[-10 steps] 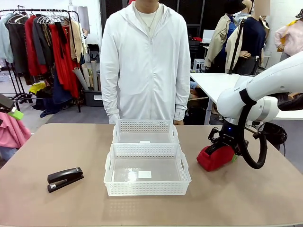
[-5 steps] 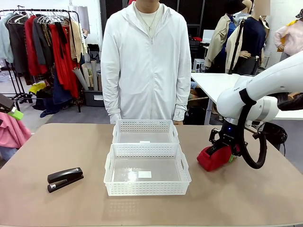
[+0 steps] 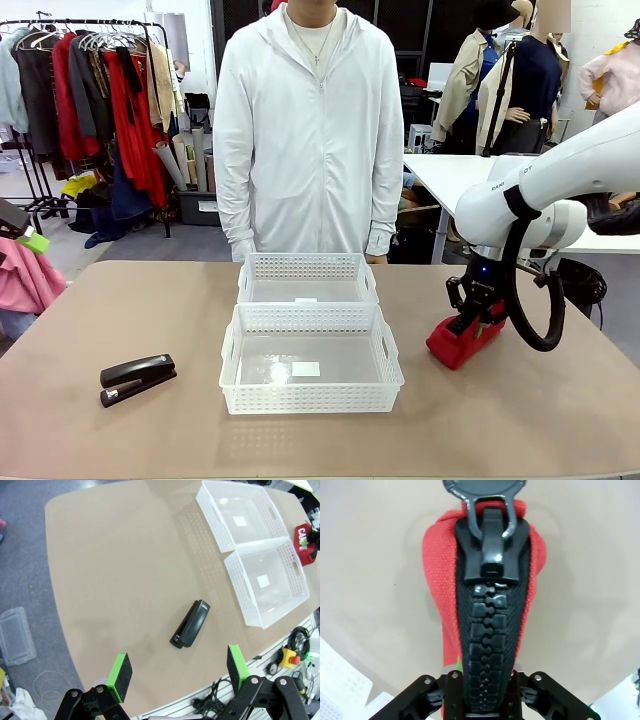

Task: Distribute items into two baskets.
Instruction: Pick up the Pencil pouch that the person points to.

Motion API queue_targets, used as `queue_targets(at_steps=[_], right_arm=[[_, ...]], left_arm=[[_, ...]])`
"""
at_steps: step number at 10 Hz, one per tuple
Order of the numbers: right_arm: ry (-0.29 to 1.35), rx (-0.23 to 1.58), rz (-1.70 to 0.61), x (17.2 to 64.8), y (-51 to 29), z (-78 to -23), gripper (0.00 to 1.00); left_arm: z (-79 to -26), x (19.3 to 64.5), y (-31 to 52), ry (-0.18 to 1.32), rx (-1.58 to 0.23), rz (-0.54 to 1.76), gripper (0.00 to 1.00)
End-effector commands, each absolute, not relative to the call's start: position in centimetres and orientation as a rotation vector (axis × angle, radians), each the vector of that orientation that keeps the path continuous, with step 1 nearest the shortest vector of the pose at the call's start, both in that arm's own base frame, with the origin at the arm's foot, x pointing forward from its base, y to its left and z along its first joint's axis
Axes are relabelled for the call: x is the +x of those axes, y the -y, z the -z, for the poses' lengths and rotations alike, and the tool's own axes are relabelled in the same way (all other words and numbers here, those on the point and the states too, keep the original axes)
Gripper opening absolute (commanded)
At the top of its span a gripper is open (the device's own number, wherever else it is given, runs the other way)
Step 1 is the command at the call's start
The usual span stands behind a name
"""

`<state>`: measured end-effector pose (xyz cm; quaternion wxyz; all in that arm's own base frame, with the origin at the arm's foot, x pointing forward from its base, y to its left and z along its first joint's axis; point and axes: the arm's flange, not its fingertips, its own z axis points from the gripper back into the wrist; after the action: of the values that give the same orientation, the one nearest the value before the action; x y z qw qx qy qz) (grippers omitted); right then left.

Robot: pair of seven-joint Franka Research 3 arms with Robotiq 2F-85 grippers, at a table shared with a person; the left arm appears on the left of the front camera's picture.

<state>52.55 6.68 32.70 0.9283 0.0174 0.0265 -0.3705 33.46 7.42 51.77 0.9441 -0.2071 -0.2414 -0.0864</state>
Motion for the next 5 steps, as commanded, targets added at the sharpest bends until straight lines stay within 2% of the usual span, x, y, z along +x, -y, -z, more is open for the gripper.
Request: queue_targets(at_steps=[1, 2, 5], right_arm=[[-0.075, -0.032, 0.724, 53.3, -7.19, -33.01, 0.0], [-0.054, 0.036, 0.759, 52.55, -6.68, -32.7, 0.0], [-0.054, 0.036, 0.759, 52.55, -6.68, -32.7, 0.0]], left_arm=[[-51.69, 33.4, -7.46, 0.495, -0.432, 0.176, 0.98], [-51.69, 33.4, -7.46, 0.495, -0.432, 0.176, 0.98], [-51.69, 33.4, -7.46, 0.495, -0.432, 0.176, 0.98]])
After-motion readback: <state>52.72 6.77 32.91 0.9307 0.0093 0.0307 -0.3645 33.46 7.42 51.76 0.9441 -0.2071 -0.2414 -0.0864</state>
